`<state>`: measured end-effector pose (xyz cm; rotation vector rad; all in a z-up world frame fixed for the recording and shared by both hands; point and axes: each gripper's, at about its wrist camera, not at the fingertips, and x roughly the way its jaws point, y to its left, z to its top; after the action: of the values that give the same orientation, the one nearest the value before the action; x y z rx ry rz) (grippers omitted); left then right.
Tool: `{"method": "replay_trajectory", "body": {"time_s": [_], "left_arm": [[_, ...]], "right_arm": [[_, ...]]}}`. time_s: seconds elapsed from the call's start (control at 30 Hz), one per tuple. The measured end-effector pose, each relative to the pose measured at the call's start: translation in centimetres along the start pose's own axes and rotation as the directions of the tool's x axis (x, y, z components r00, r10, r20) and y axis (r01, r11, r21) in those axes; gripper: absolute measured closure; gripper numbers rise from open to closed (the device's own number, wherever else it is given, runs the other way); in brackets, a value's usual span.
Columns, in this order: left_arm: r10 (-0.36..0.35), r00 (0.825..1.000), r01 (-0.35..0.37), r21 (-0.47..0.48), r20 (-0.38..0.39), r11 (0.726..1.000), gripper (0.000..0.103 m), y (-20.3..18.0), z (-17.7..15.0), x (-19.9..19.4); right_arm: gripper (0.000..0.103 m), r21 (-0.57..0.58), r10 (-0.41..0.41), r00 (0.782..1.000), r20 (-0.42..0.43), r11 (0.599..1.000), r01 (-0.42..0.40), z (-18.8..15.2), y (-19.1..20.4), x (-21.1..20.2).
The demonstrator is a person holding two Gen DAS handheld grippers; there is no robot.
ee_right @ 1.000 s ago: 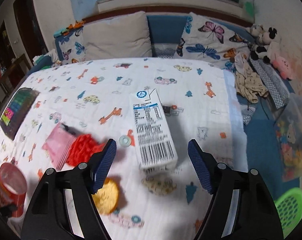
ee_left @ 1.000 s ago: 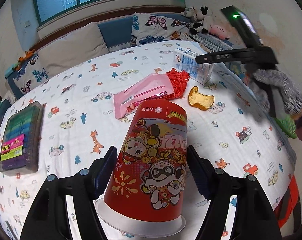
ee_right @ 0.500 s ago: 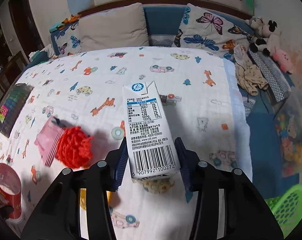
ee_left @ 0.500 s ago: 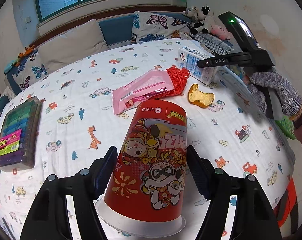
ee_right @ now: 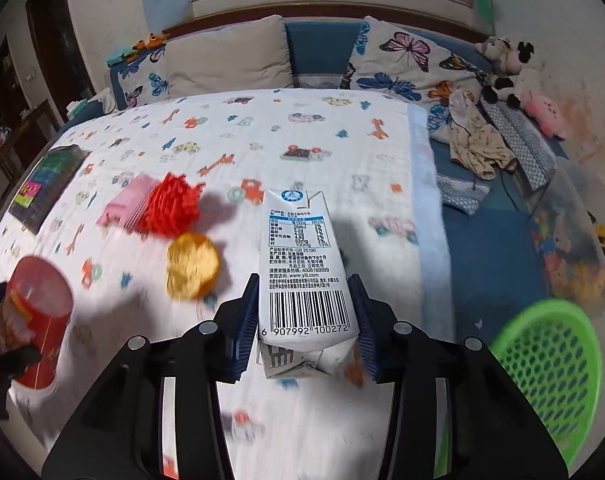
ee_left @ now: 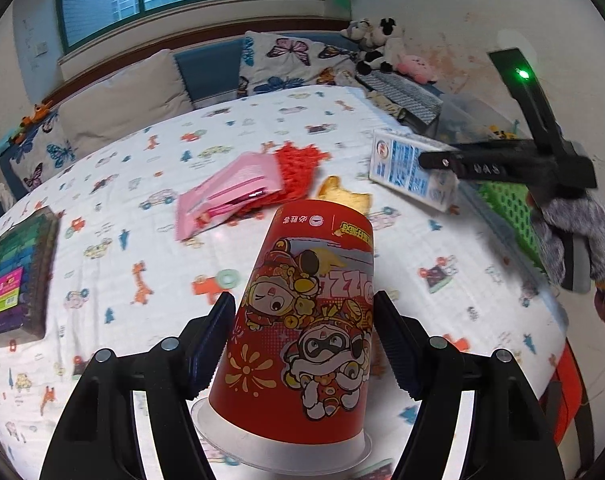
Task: Collect trash
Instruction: 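Drop the carton into the green basket with the right tool while the left drops the cup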
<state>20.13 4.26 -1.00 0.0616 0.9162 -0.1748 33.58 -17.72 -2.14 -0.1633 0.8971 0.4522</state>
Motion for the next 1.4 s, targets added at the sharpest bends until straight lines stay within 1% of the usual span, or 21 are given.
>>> {"method": "replay_trajectory", "body": {"time_s": [0.2, 0.5, 0.63, 0.7, 0.8, 1.0, 1.17, 1.4], "left_arm": [[-0.051, 0.999, 0.051, 0.033, 0.010, 0.998, 0.035, -2.9, 0.6, 0.2], [-0.094, 0.996, 0.093, 0.085, 0.008, 0.992, 0.035, -6.5, 1.4, 0.5], [-0.112, 0.994, 0.111, 0.112, 0.000, 0.987, 0.035, -8.0, 1.7, 0.7], [-0.122, 0.993, 0.121, 0.126, -0.001, 0.985, 0.035, -8.8, 1.8, 0.8], [-0.148, 0.989, 0.147, 0.147, -0.005, 0.978, 0.035, -10.4, 2.3, 1.1], [-0.179, 0.984, 0.178, 0.193, -0.014, 0.965, 0.035, -13.8, 3.3, 1.4], [-0.201, 0.979, 0.200, 0.226, -0.017, 0.953, 0.035, -16.7, 4.4, 1.8], [-0.225, 0.974, 0.224, 0.256, -0.025, 0.940, 0.035, -19.7, 6.0, 2.6]], "right_arm": [[0.060, 0.022, 0.007, 1.000, 0.031, 1.000, -0.008, -3.4, -1.2, -4.0], [0.060, 0.089, 0.028, 0.994, 0.104, 0.995, -0.038, -7.7, -3.0, -9.6], [0.060, 0.129, 0.000, 0.992, 0.126, 0.991, -0.017, -9.4, -4.5, -11.5], [0.060, 0.156, -0.029, 0.991, 0.134, 0.988, 0.008, -10.2, -5.6, -12.3], [0.060, 0.220, -0.083, 0.988, 0.132, 0.974, 0.052, -11.7, -8.3, -13.6], [0.061, 0.300, -0.205, 0.973, 0.105, 0.939, 0.166, -14.3, -13.1, -14.5], [0.061, 0.350, -0.234, 0.970, 0.065, 0.916, 0.197, -15.7, -16.0, -13.5], [0.061, 0.409, -0.258, 0.964, 0.062, 0.888, 0.211, -16.0, -19.0, -12.8]]}}
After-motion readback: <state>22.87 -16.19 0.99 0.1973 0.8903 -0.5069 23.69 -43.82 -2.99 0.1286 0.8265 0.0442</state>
